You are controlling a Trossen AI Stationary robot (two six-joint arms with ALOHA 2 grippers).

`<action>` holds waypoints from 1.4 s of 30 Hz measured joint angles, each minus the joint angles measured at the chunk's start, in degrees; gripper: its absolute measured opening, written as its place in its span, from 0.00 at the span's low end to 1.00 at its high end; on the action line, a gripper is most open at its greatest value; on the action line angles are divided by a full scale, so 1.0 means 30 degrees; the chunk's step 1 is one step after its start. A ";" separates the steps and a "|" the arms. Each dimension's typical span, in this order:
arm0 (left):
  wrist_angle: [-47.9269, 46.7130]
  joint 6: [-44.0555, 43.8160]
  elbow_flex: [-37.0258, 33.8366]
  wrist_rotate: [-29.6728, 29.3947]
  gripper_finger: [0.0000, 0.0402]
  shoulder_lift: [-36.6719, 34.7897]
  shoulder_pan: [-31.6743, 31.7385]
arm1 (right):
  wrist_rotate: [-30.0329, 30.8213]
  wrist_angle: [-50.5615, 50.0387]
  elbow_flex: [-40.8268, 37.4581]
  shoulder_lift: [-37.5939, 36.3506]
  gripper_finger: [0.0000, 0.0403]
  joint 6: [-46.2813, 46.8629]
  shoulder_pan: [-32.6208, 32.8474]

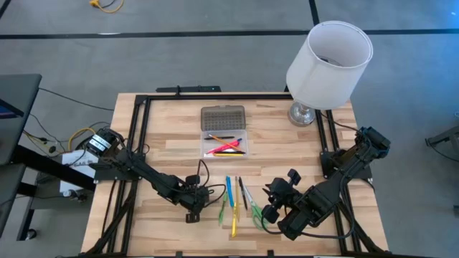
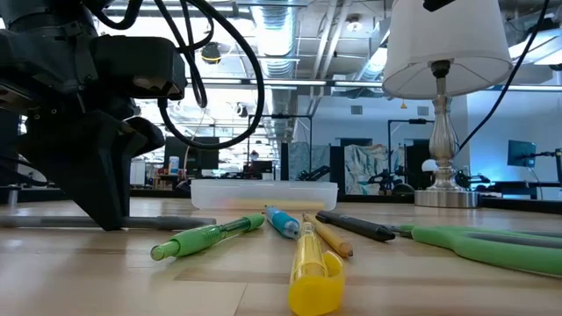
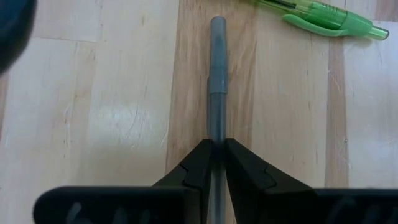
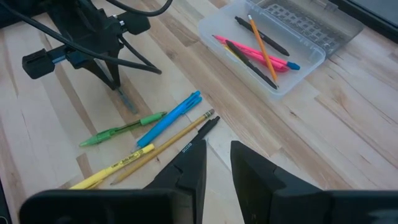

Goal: Pick & place school supplies into a supply box
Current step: Put the black transparent pen into the supply box

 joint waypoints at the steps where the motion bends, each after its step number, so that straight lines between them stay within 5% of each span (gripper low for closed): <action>1: 0.0002 -0.0004 0.0004 0.0000 0.09 0.0000 0.0005 | 0.0000 0.0004 0.0000 0.0000 0.17 -0.0004 0.0000; 22: 0.0355 -0.0144 0.0128 0.0015 0.06 0.0007 0.0013 | 0.0000 0.0062 -0.0003 0.0000 0.17 0.0000 0.0000; 42: -0.4582 0.2223 0.4435 -0.1235 0.05 0.0062 0.1360 | 0.0015 -0.0019 -0.0001 0.0000 0.17 -0.0007 0.0002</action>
